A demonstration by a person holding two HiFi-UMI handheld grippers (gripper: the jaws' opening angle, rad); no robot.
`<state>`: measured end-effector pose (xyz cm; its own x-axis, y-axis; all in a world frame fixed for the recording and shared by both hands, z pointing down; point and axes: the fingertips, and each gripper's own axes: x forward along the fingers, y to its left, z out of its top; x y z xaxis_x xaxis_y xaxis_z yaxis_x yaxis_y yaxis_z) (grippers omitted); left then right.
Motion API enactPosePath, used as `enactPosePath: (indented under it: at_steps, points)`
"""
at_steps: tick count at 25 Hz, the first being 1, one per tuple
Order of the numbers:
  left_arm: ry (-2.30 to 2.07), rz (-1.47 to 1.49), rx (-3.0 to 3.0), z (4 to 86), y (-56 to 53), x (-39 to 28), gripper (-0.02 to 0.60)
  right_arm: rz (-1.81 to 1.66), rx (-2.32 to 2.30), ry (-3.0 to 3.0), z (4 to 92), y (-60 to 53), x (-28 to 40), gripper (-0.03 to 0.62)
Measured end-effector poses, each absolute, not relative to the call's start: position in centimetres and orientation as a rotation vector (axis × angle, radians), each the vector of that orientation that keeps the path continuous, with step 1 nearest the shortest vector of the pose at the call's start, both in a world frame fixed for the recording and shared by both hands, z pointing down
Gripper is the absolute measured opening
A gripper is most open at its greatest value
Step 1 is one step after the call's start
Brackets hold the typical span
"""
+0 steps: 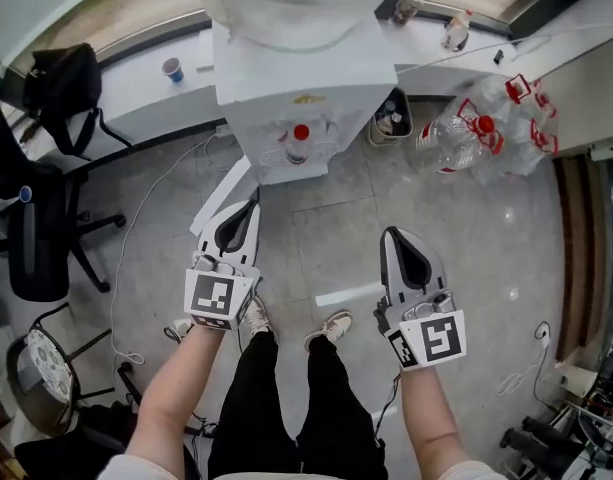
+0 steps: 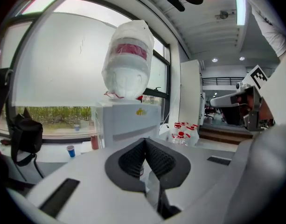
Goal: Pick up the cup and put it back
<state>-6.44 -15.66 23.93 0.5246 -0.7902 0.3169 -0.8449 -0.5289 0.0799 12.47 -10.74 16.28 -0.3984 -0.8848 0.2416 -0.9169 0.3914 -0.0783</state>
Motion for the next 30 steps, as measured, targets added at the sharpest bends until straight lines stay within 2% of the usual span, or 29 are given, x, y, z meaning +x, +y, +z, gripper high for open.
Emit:
enactPosePath:
  at_steps: [13, 22, 30]
  points:
    - [-1.486, 0.246, 2.662, 6.6, -16.1, -8.7, 0.023, 0.146, 1.653, -2.559, 1.3, -10.6, 12.3, 0.02]
    - [-1.55, 0.128, 2.787, -4.2, -15.1, -8.5, 0.023, 0.109, 1.632, -2.643, -5.2, -8.1, 12.4, 0.02]
    - [-1.558, -0.006, 2.805, -10.4, -12.7, -9.0, 0.023, 0.031, 1.653, -2.715, -10.6, -6.7, 13.0, 0.02]
